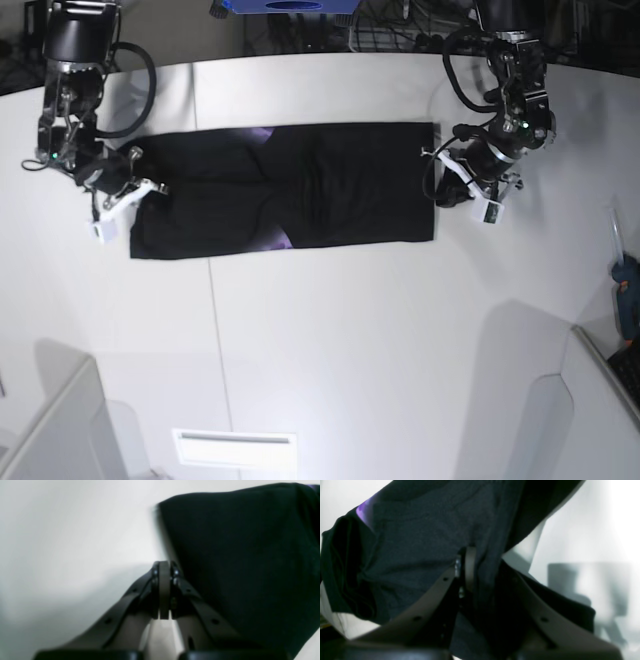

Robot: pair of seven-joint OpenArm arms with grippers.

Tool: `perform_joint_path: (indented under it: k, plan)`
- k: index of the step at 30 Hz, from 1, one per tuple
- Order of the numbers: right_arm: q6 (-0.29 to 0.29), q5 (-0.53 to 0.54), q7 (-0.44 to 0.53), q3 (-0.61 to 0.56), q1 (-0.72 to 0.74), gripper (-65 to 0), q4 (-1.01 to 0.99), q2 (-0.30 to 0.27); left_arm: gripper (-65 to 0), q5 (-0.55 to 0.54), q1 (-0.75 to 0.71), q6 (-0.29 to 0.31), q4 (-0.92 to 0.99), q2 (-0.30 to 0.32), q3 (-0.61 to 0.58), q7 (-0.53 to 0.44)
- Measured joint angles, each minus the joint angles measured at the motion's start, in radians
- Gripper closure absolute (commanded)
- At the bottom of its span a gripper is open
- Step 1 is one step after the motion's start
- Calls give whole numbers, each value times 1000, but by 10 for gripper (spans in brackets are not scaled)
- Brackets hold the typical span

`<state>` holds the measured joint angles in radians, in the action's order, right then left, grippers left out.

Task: Fold the T-shirt properly

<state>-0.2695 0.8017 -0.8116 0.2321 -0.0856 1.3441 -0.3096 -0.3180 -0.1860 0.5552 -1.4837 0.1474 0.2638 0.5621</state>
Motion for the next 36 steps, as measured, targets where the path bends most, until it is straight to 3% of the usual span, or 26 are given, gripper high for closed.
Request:
perform_joint_path:
  k: [1,5,17,32,36]
  plan:
    - [0,-25,6,-2,-3,0,15,2,0,0,3,-3,0,0,-13,-2]
    - [14,-128,3,-8,-32,0,97,7,0,1,33,-111,0,-8,-87,-1]
    - [27,-441,-42,-3,-105,0,384,144,0,4,52,-114,0,-9,-132,16]
    - [26,-444,-189,-25,-108,0,637,218,0,3,38,-115,-2,-8,-135,1]
    - [26,-443,-197,-81,-110,0,640,228,0,3,36,-131,-8,0,-200,-6]
